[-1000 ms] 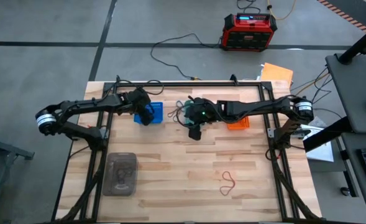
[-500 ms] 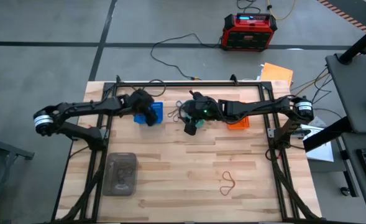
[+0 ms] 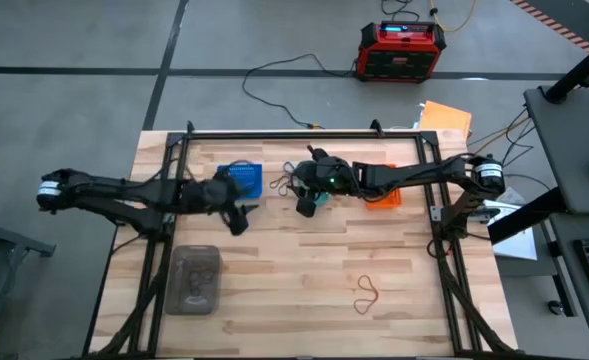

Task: Sort rubber bands into baskets
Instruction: Put the black rubber band into the black bin

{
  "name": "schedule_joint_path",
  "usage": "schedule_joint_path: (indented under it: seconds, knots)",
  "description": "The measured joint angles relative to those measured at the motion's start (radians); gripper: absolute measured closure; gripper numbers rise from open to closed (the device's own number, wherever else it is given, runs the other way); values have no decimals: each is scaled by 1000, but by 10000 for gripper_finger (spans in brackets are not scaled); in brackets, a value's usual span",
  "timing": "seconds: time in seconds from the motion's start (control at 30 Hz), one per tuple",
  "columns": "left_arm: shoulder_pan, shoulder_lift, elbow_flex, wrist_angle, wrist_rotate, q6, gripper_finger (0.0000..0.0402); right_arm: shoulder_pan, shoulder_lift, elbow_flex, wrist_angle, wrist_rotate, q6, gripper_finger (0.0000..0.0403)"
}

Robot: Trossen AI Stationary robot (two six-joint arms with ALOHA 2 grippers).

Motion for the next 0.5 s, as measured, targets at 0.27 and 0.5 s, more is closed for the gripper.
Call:
schedule_joint_path:
  seconds: [0.27, 0.5]
  knots:
    - [-268, -16, -28, 92, -227, 22, 205, 5, 0, -87, 30, 0, 104, 257]
    - [-399, -9, -111, 258, -261, 28, 206, 67, 1, -100, 56, 0, 132, 277]
